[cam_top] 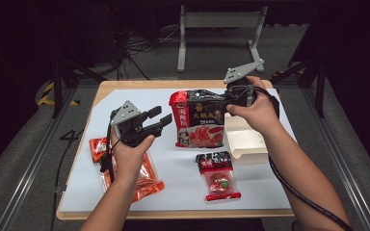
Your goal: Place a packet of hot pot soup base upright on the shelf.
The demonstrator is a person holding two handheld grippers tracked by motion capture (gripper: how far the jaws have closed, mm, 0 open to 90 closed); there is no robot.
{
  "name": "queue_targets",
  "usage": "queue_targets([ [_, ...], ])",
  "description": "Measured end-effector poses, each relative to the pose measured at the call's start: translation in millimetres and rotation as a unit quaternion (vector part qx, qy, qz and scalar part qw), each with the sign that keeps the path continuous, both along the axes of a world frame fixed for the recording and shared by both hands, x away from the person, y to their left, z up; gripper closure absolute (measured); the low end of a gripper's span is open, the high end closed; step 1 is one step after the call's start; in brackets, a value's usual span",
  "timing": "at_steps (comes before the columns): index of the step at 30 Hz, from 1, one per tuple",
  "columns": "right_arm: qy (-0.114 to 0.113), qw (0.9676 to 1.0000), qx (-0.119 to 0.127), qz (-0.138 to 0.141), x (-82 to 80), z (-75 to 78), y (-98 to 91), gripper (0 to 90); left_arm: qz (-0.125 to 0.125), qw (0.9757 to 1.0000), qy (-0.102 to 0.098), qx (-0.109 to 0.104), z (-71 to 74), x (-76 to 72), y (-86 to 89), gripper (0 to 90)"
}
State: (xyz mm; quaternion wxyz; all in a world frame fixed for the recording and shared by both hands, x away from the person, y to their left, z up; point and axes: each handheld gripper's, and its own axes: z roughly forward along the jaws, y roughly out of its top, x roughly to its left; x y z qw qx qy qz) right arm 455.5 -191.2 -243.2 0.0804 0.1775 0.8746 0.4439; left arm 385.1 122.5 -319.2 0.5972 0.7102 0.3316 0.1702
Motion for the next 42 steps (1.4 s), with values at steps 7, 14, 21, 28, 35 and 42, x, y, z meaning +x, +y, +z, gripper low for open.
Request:
queue_targets([
  [7, -0.012, 0.9997, 0.010, -0.016, 7.9, 10.7, -14.8, 80.0, 0.009, 0.9996, 0.010, 0.023, -6.6, -5.8, 12.2, 41.3],
  [14, -0.020, 0.9988, 0.021, -0.038, 17.3, 16.9, -31.6, 79.9, 0.020, 0.9990, 0.025, 0.031, -12.0, -6.8, 25.8, 38.1],
  [21, -0.027, 0.9981, 0.024, -0.051, 28.0, 18.4, -45.5, 79.8, 0.025, 0.9980, 0.042, 0.039, -17.5, -6.2, 35.5, 34.4],
  [28, -0.043, 0.9970, 0.019, -0.062, 37.7, 20.2, -58.4, 79.8, 0.030, 0.9970, 0.057, 0.045, -25.0, -3.5, 41.2, 32.6],
  [35, -0.052, 0.9953, 0.024, -0.078, 48.3, 20.8, -69.9, 79.8, 0.035, 0.9966, 0.062, 0.041, -26.0, -3.0, 46.0, 31.9],
  [42, -0.069, 0.9931, 0.024, -0.091, 59.2, 21.2, -81.4, 79.7, 0.040, 0.9962, 0.065, 0.041, -28.2, -3.6, 50.3, 31.4],
])
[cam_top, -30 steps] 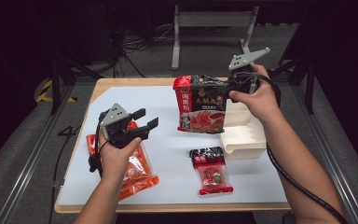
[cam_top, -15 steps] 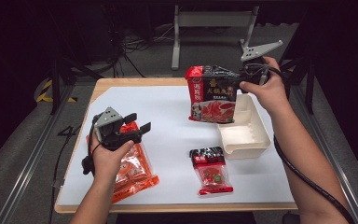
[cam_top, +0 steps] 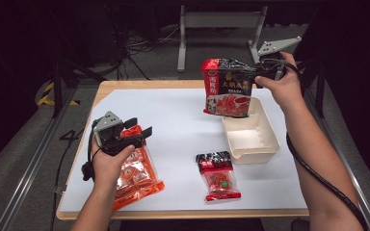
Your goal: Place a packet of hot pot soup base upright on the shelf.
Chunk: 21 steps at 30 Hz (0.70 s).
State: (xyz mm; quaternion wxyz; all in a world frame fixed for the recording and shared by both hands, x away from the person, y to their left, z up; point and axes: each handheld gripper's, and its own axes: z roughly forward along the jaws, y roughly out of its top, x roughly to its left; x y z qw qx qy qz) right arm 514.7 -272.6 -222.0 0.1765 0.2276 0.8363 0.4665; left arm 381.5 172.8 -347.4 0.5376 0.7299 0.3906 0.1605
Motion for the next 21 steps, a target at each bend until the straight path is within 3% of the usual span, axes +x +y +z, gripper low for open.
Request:
queue_targets([
  [21, -0.034, 0.9994, -0.001, 0.006, 26.3, -7.2, -28.2, 79.4, 0.034, 0.9994, 0.009, -0.001, -5.5, -13.3, 22.2, 31.0],
])
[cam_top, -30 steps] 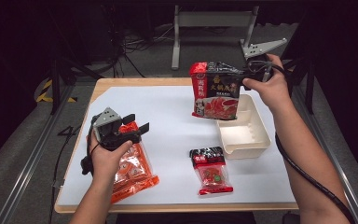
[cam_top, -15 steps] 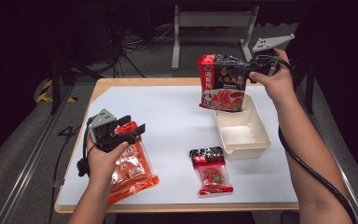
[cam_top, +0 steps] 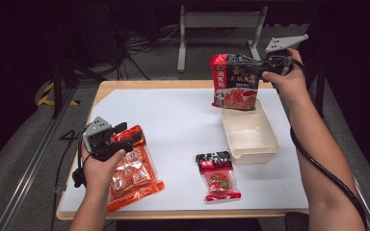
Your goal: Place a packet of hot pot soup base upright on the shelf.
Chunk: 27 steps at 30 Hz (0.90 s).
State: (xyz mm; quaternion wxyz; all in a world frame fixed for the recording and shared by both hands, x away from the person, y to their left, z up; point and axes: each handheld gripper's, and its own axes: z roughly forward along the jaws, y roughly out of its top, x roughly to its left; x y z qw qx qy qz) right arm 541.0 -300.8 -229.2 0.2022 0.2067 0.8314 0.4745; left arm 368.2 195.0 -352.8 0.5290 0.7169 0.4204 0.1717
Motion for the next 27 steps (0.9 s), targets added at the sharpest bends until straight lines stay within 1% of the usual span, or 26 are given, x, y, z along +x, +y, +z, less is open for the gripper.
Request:
queue_targets([
  [5, -0.006, 1.0000, -0.003, 0.008, 1.2, -1.2, -5.8, 79.4, 0.003, 1.0000, 0.000, 0.000, -0.2, -0.8, 1.4, 31.0],
  [9, -0.004, 1.0000, -0.003, 0.005, 1.5, -3.5, -11.9, 79.4, 0.001, 1.0000, 0.001, 0.000, -0.6, -0.4, 0.6, 31.0],
  [13, -0.007, 1.0000, -0.005, 0.004, 2.3, -6.7, -16.5, 79.2, 0.001, 1.0000, 0.001, 0.001, -0.8, -0.1, 0.4, 31.0],
  [15, -0.009, 0.9999, -0.009, 0.004, 3.1, -9.1, -17.5, 79.2, 0.001, 1.0000, 0.002, 0.000, -0.7, -0.3, 0.6, 31.0],
  [18, -0.009, 0.9999, -0.006, 0.007, 4.1, -11.1, -18.4, 79.2, 0.001, 1.0000, 0.001, -0.001, -0.5, -0.5, 0.8, 31.0],
  [20, -0.007, 0.9999, -0.007, 0.007, 5.0, -13.8, -18.2, 79.1, 0.002, 1.0000, 0.002, -0.002, -0.7, -0.4, 1.0, 31.0],
  [24, -0.002, 0.9998, -0.016, 0.009, 6.7, -21.6, -15.8, 79.1, 0.001, 1.0000, 0.002, 0.000, -0.6, -0.4, 0.8, 31.0],
  [27, -0.002, 0.9998, -0.016, 0.009, 7.3, -24.4, -15.6, 78.9, 0.001, 1.0000, 0.002, -0.001, -0.9, -0.4, 0.9, 31.0],
])
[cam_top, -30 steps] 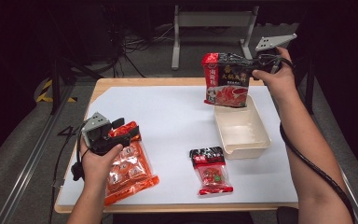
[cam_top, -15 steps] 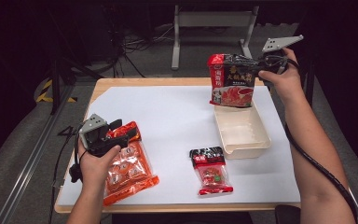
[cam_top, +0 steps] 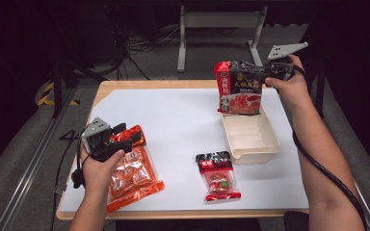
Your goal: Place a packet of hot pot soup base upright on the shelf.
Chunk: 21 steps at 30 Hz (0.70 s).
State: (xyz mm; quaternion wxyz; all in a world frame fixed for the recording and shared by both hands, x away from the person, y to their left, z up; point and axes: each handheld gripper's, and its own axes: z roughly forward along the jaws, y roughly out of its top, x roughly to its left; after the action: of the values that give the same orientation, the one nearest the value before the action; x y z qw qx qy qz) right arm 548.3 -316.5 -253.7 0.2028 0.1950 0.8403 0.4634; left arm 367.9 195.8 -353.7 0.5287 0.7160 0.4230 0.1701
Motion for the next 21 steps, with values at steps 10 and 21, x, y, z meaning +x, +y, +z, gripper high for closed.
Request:
queue_targets([
  [10, 0.001, 1.0000, 0.001, 0.001, -1.3, -9.2, -5.7, 76.8, -0.001, 1.0000, 0.003, 0.001, -0.3, 0.1, -0.9, 30.9],
  [21, 0.047, 0.9983, -0.035, -0.006, -3.0, -33.1, -13.2, 62.1, -0.002, 1.0000, 0.005, 0.000, -0.8, 1.5, -1.7, 30.6],
])
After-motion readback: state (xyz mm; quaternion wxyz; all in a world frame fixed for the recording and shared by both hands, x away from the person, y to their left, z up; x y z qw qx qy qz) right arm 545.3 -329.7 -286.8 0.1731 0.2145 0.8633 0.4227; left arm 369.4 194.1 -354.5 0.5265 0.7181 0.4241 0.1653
